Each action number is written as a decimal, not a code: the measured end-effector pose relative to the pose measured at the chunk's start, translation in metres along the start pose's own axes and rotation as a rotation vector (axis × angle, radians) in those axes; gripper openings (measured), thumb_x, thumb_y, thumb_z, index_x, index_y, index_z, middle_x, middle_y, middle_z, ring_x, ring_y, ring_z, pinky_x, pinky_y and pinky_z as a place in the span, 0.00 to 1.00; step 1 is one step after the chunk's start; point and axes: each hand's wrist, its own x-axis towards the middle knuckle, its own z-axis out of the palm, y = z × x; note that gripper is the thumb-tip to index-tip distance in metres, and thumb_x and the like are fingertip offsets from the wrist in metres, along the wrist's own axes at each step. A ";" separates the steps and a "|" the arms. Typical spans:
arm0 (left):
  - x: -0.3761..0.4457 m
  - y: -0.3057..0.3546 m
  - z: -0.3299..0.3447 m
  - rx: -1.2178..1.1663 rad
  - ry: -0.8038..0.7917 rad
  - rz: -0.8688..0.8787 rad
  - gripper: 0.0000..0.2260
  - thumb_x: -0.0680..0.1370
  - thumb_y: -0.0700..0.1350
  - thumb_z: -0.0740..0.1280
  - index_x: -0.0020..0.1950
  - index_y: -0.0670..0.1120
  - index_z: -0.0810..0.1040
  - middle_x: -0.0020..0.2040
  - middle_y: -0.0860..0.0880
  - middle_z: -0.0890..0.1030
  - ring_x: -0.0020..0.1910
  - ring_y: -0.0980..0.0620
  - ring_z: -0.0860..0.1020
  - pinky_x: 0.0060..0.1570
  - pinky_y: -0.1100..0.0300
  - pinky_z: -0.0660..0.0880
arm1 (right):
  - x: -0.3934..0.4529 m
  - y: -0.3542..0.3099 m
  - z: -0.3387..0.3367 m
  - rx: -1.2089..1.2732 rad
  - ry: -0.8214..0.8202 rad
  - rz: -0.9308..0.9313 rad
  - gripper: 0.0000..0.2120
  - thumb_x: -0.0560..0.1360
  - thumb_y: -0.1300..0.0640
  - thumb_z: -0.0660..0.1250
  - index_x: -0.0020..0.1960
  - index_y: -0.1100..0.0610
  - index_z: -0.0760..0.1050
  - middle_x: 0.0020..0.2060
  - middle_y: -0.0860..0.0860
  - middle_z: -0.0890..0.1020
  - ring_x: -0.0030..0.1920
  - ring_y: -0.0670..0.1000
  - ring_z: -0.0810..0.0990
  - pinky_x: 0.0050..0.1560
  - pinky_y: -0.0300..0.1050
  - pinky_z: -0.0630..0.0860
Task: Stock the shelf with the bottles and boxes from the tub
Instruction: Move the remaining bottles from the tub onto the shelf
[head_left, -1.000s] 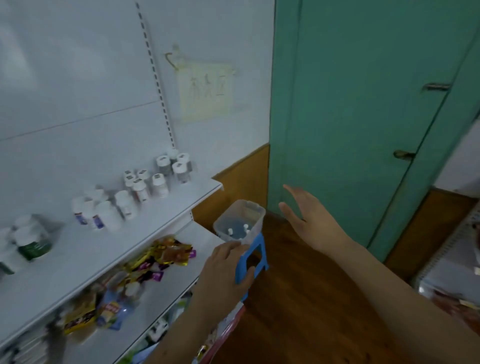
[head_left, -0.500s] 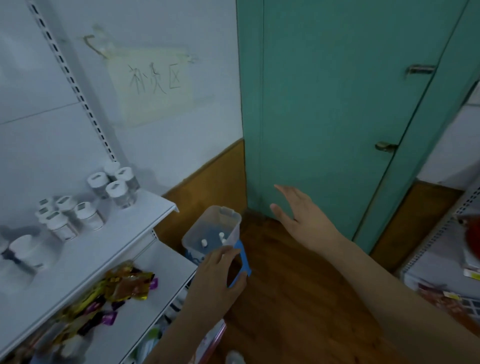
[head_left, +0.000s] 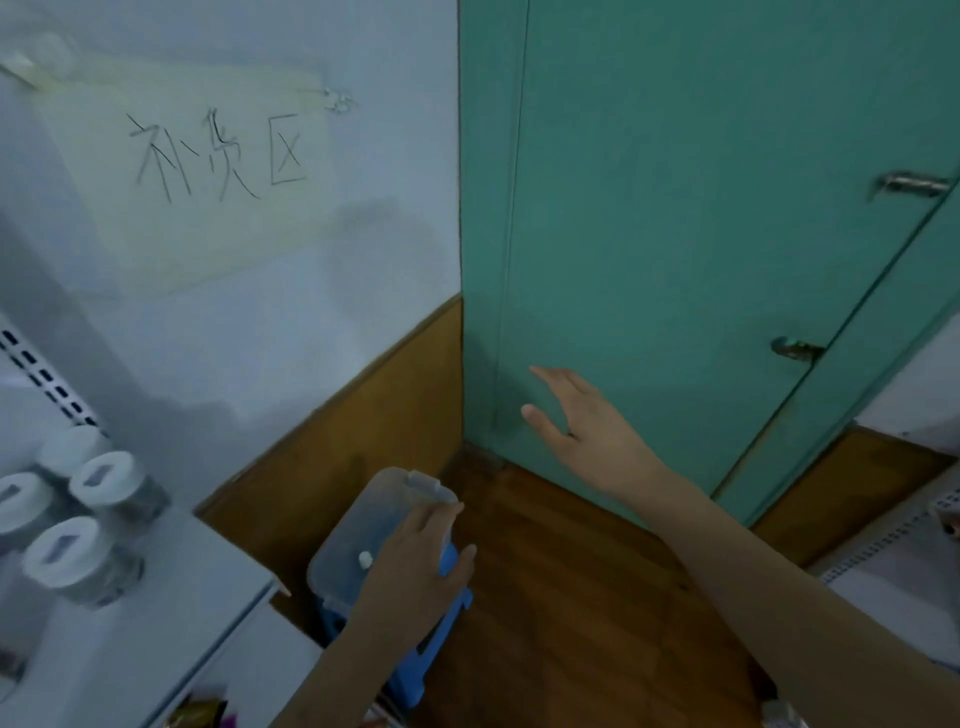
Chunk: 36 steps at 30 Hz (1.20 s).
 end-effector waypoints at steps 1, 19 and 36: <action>0.012 -0.005 -0.001 -0.003 0.010 -0.007 0.21 0.81 0.57 0.61 0.73 0.53 0.65 0.64 0.56 0.71 0.55 0.60 0.73 0.54 0.67 0.70 | 0.016 0.003 0.003 0.010 0.001 0.001 0.29 0.82 0.40 0.53 0.78 0.53 0.58 0.74 0.50 0.66 0.74 0.49 0.63 0.74 0.45 0.60; 0.125 -0.136 0.034 -0.278 0.211 -0.711 0.25 0.76 0.56 0.60 0.67 0.43 0.74 0.63 0.48 0.75 0.59 0.54 0.74 0.59 0.59 0.72 | 0.290 0.043 0.204 0.163 -0.597 -0.272 0.28 0.82 0.43 0.57 0.78 0.52 0.58 0.74 0.50 0.66 0.73 0.49 0.65 0.72 0.49 0.65; 0.127 -0.242 0.198 -0.441 0.166 -1.330 0.19 0.77 0.43 0.69 0.68 0.43 0.74 0.62 0.42 0.78 0.60 0.45 0.78 0.58 0.60 0.71 | 0.288 0.146 0.458 -0.032 -1.155 -0.188 0.21 0.82 0.55 0.61 0.74 0.58 0.66 0.68 0.56 0.74 0.67 0.54 0.73 0.63 0.37 0.64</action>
